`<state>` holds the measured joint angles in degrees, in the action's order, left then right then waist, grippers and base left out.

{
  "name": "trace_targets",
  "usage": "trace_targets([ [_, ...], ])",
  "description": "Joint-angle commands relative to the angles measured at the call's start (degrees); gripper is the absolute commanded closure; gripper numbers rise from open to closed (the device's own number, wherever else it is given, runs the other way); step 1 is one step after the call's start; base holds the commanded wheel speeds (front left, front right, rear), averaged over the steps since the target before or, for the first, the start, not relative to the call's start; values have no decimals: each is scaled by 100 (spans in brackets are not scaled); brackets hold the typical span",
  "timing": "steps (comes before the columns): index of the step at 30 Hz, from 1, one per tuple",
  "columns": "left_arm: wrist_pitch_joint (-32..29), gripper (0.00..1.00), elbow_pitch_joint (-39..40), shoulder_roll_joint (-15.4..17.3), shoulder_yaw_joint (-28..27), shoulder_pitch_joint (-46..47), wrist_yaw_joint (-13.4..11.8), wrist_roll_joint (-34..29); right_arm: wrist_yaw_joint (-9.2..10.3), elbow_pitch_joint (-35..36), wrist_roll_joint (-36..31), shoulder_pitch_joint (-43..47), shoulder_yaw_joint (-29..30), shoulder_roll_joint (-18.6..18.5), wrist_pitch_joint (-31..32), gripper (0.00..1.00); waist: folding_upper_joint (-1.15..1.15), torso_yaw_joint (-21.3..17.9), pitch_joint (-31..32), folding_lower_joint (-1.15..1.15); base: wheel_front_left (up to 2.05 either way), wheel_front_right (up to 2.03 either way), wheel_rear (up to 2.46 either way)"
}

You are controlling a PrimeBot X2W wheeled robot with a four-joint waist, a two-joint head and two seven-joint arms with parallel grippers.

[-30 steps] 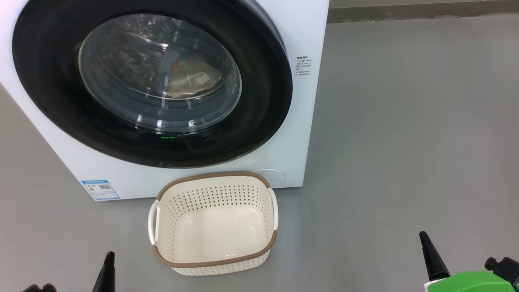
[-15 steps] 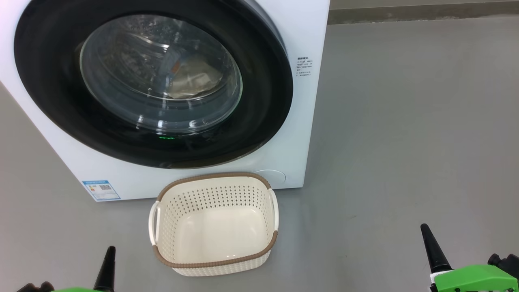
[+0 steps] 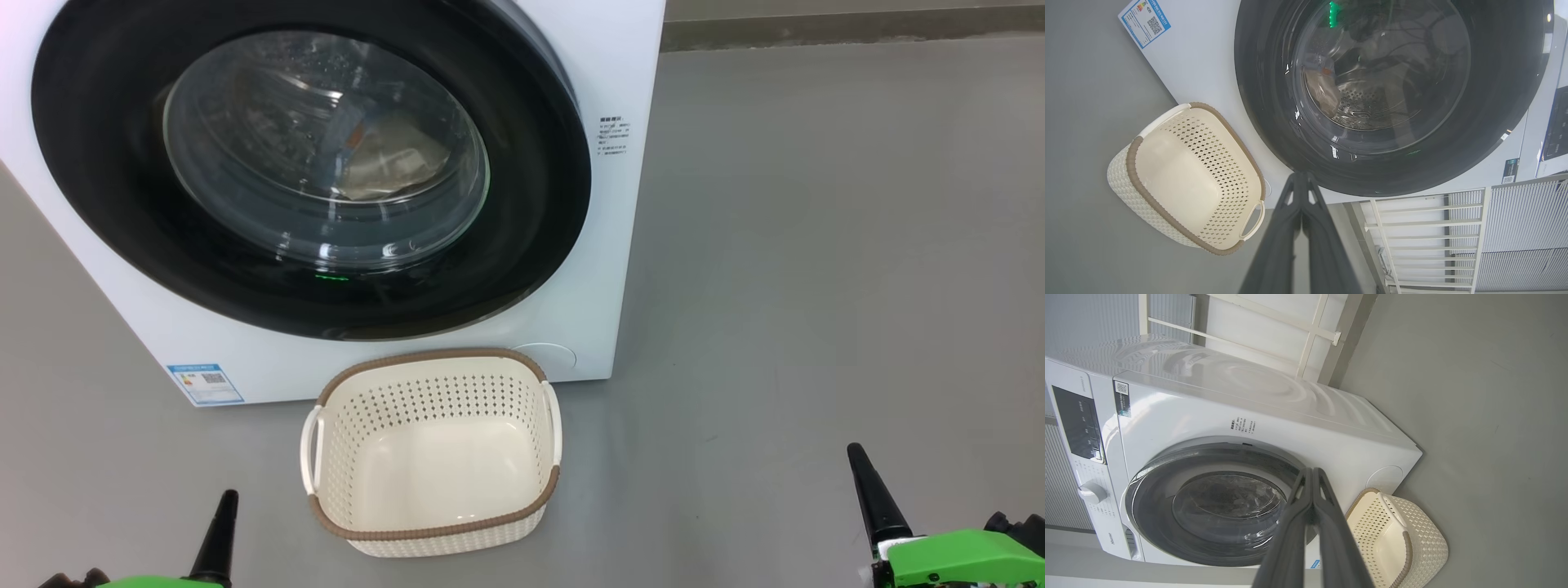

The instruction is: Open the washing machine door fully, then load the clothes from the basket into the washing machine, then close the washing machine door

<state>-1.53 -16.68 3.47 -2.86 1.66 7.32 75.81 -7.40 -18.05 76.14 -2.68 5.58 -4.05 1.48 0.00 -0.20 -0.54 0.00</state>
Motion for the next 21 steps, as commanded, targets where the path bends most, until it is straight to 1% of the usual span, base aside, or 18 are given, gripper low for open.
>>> trace_targets([
  [1, -39, 100, 168, 55, -190, 291, 13, 118, -7, 180, 138, -250, -70, -31, 41, 100, 0, 1, 1, 0, 0, 0, 0],
  [21, -390, 100, 242, -32, -327, 415, 16, 1278, -9, 350, 1256, -327, 59, 82, 396, 100, 0, 15, 28, 0, 0, 0, 0],
])
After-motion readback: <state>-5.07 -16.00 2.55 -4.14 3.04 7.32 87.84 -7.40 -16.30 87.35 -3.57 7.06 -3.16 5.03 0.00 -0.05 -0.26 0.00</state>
